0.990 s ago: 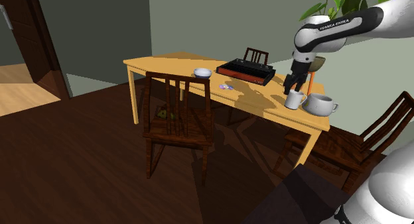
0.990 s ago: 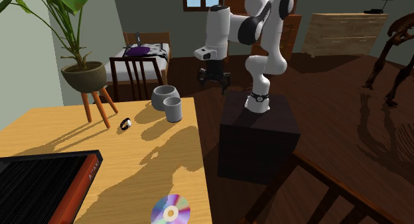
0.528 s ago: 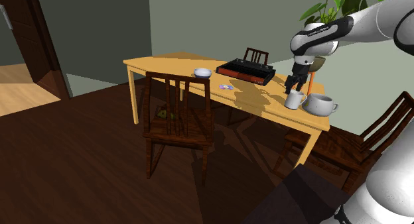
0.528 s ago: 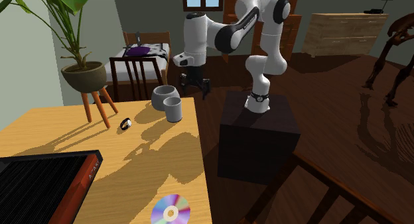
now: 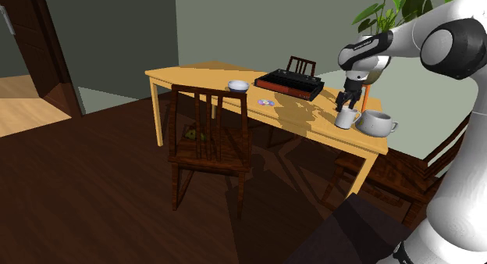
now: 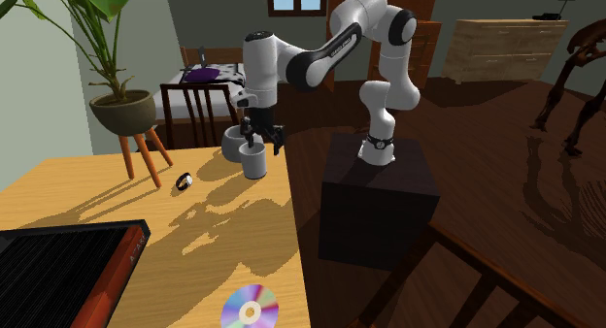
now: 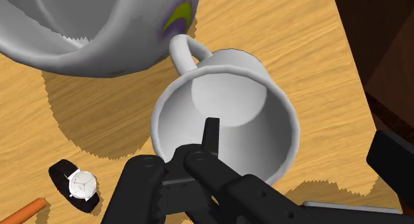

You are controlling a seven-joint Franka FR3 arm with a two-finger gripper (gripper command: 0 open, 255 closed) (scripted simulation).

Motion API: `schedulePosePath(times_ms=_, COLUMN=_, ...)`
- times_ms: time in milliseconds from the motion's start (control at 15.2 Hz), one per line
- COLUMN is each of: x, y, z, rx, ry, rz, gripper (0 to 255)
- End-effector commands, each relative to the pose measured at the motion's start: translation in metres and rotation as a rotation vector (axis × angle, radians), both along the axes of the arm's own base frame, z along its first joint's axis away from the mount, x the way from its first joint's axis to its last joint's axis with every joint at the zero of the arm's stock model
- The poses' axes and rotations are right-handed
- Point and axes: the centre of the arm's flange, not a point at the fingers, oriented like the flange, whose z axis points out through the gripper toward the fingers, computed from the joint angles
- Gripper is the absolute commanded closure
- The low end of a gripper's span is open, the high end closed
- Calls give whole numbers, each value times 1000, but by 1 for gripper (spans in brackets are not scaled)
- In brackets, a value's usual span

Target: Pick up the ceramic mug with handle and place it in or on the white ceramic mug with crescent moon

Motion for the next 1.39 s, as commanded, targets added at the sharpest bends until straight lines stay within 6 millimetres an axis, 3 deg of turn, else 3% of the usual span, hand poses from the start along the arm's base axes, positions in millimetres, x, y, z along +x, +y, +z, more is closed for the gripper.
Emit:
schedulePosePath(times_ms=0, x=0, y=-2, z=-11, rx=0, ry=0, rz=0, gripper=0)
schedulePosePath(times_ms=264, x=0, y=-3, z=-29, rx=0, ry=0, rz=0, gripper=0)
schedulePosePath(times_ms=726, x=0, y=-3, z=-29, rx=0, ry=0, rz=0, gripper=0)
schedulePosePath(times_ms=792, x=0, y=-3, z=-29, rx=0, ry=0, rz=0, gripper=255)
schedulePosePath(times_ms=1320, x=0, y=-3, z=-29, rx=0, ry=0, rz=0, gripper=255)
